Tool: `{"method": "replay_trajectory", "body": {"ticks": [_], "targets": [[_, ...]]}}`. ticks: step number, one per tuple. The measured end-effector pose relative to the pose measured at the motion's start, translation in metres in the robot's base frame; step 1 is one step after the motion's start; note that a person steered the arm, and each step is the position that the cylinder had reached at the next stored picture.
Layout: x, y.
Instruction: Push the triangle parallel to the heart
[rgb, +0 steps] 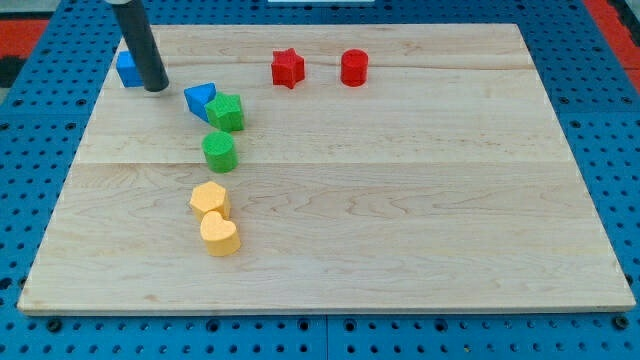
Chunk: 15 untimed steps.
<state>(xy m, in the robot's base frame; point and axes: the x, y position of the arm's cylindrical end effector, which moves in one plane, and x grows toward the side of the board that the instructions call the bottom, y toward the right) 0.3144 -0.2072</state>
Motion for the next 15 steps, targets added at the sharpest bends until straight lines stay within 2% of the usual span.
{"method": "replay_trajectory", "body": {"ticks": [2,4,6,7,8,10,11,12,13,15], "targets": [[0.000,0.003],[-0.001,0.064],[0.097,0.030],[0.114,-0.013],[0.168,0.003],[0.137,0.024],[0.166,0.051],[0.195,0.049],[0.192,0.049],[0.072,0.041]]}}
